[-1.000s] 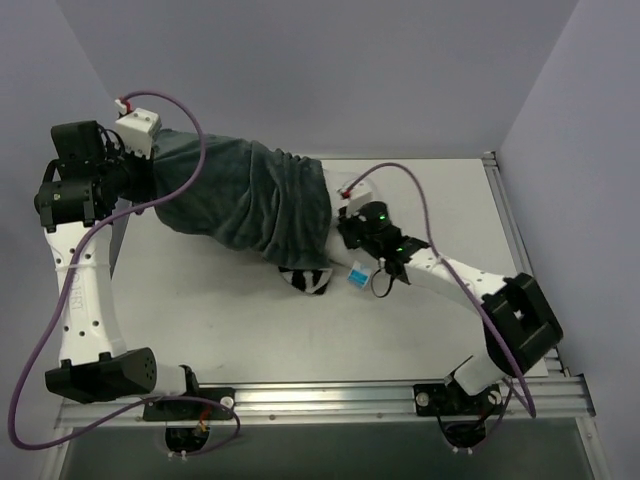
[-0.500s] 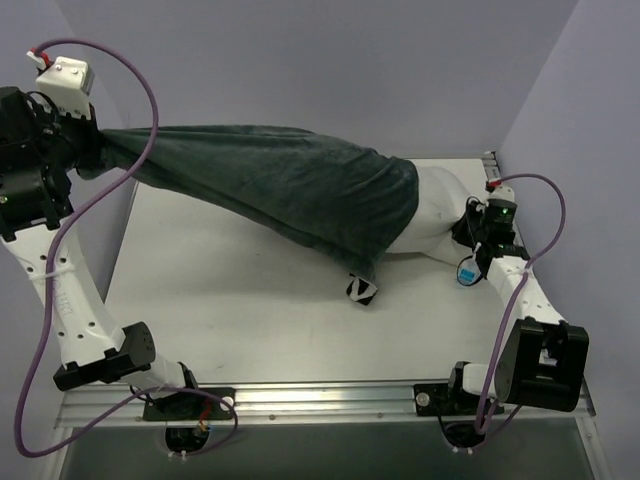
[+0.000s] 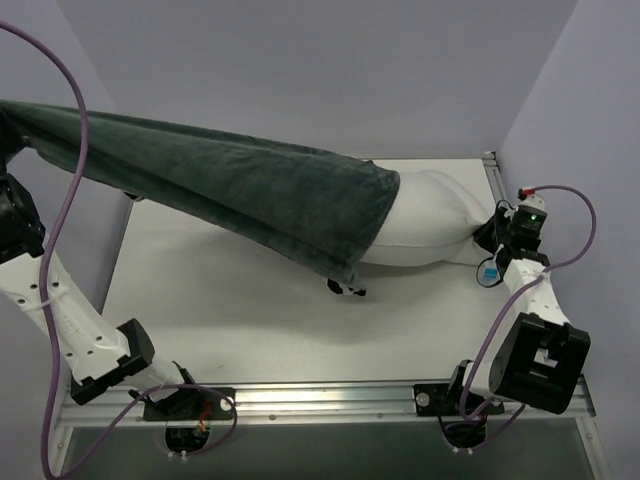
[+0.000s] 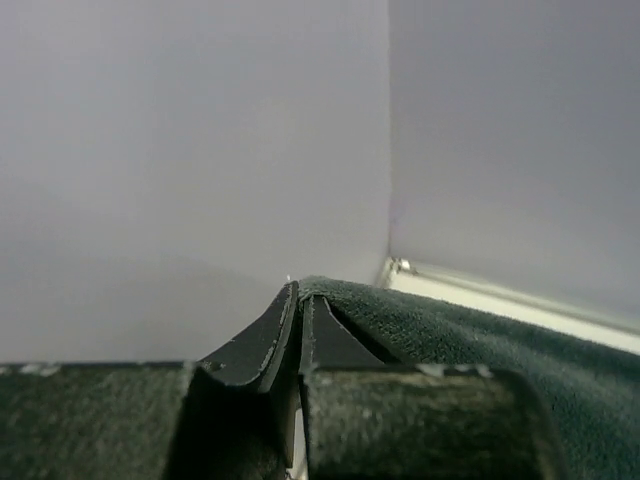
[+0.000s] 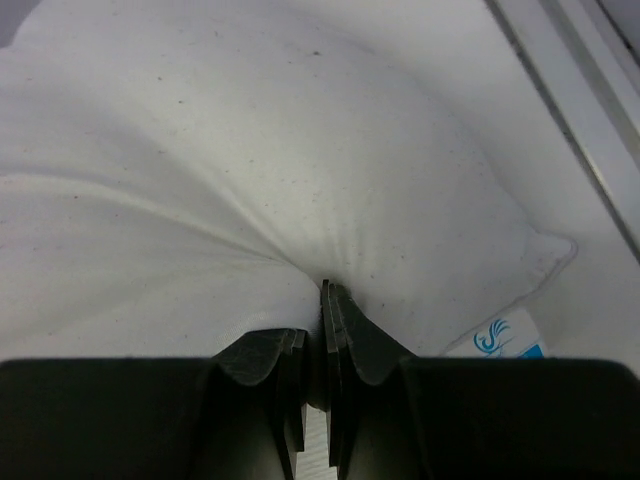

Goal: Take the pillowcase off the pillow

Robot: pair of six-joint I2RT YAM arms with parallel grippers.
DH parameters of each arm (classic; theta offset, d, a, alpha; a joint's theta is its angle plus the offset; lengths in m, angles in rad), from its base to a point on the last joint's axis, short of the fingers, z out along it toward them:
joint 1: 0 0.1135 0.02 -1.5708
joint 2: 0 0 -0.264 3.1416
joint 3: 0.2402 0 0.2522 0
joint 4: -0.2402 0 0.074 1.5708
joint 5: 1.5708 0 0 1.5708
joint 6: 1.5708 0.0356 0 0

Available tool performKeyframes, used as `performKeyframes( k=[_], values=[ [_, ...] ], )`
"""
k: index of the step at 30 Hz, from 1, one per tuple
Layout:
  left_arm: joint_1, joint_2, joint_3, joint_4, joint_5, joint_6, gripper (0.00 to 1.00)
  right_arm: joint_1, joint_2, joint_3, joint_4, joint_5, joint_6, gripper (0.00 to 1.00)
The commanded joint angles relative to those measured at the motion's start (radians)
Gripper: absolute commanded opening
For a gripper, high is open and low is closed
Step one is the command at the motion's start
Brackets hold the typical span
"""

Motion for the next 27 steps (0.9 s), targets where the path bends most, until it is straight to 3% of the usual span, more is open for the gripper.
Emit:
performKeyframes(
  k=[1,4,9,12,14,16,19,25,27],
  values=[
    [0.081,-0.001,0.116,0.415,-0.336,0.013,0.02,-0.102,-0.007,-0.01,-0.073,0.345,-0.038,0.0],
    [0.086,0.05,0.164,0.338,-0.305,-0.003,0.02,-0.074,-0.053,-0.013,-0.087,0.391,-0.046,0.0],
    [0.088,0.052,0.118,0.315,-0.272,-0.047,0.02,-0.06,-0.08,-0.016,-0.079,0.43,-0.044,0.0],
    [0.075,-0.028,-0.013,0.353,0.045,-0.114,0.02,-0.013,-0.081,-0.008,-0.064,0.364,-0.046,0.0],
    [0.025,-0.082,-0.195,0.404,0.187,-0.126,0.02,0.088,-0.087,0.01,-0.072,0.39,-0.061,0.0],
    [-0.138,-0.135,-0.27,0.407,0.183,-0.08,0.02,0.175,-0.096,0.023,-0.069,0.401,-0.06,0.0],
    [-0.27,-0.158,-0.363,0.391,0.154,-0.066,0.02,0.246,-0.081,0.038,-0.038,0.338,0.014,0.0],
    [-0.279,-0.088,-0.212,0.31,0.195,-0.205,0.02,0.607,0.117,0.159,0.101,0.431,0.153,0.0],
    [-0.279,-0.08,-0.161,0.29,0.213,-0.247,0.02,0.719,0.23,0.322,0.118,0.437,0.178,0.0]
  ],
)
